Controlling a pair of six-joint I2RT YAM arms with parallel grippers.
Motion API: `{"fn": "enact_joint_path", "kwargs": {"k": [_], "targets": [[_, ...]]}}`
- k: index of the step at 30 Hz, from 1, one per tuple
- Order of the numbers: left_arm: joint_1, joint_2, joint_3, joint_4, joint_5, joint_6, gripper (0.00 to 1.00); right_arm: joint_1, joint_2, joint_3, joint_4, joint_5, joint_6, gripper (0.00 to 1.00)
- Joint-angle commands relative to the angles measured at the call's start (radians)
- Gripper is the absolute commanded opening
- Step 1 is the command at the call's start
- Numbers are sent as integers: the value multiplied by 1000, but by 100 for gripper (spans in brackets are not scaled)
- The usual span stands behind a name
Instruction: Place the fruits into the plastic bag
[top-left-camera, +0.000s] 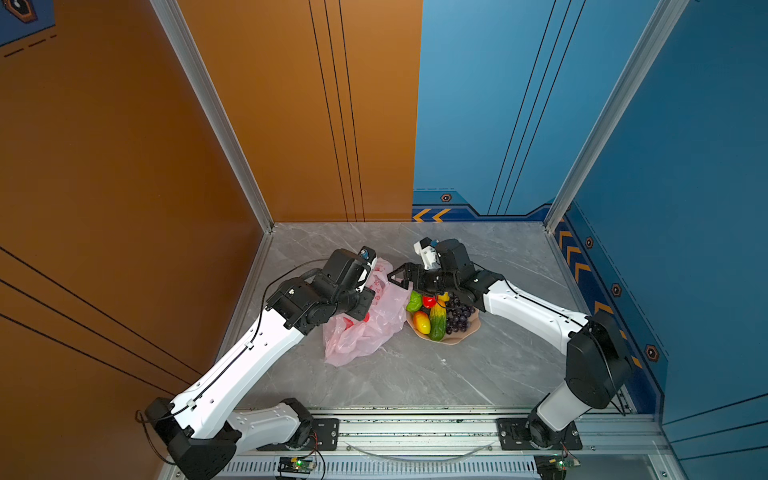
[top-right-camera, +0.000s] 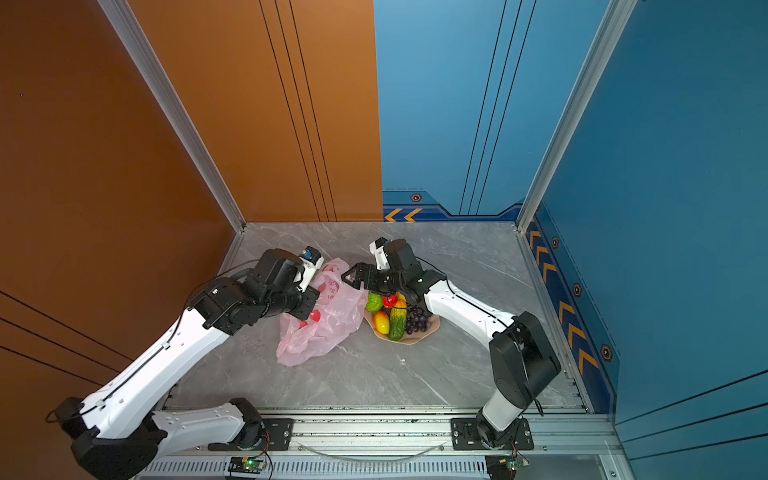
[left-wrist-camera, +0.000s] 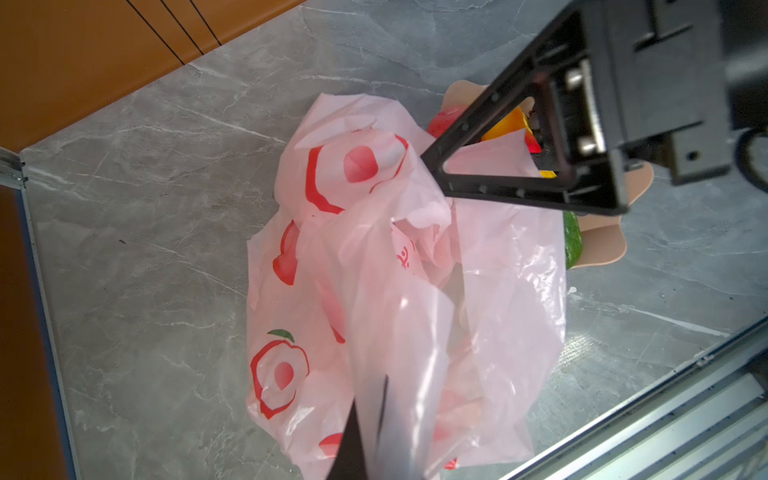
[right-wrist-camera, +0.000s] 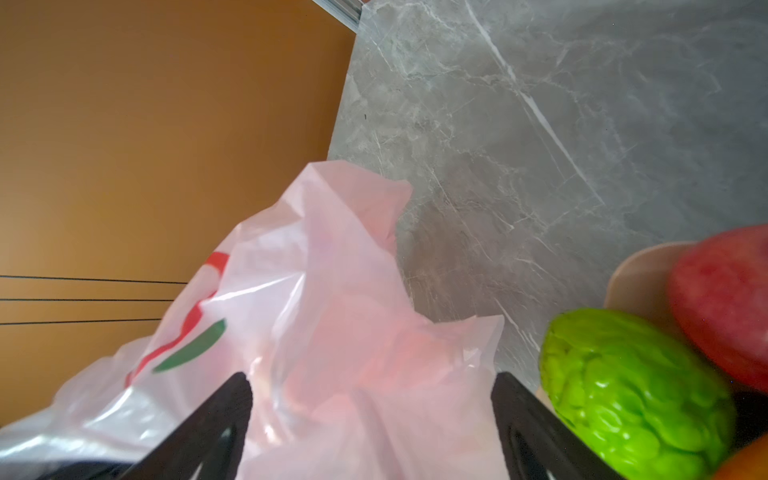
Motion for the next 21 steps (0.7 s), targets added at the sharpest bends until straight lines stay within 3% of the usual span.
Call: {"fn": "enact_joint_path", "kwargs": {"k": [1, 5, 11, 16, 21], "targets": [[46, -5, -23, 2, -45, -30, 0, 10, -85, -38, 25, 15, 10, 88], [77, -9, -30, 22, -21, -38, 0, 27, -100, -95, 70, -17, 31, 76], [87, -4, -21, 49, 5, -34, 0, 45, -80, -153, 131, -46, 61, 43], [119, 10, -13, 47, -28, -45, 0, 93, -138, -184, 96, 4, 41, 21], [203, 92, 37, 51, -76, -76, 0, 195, -231, -201, -30, 141, -47, 15]]}}
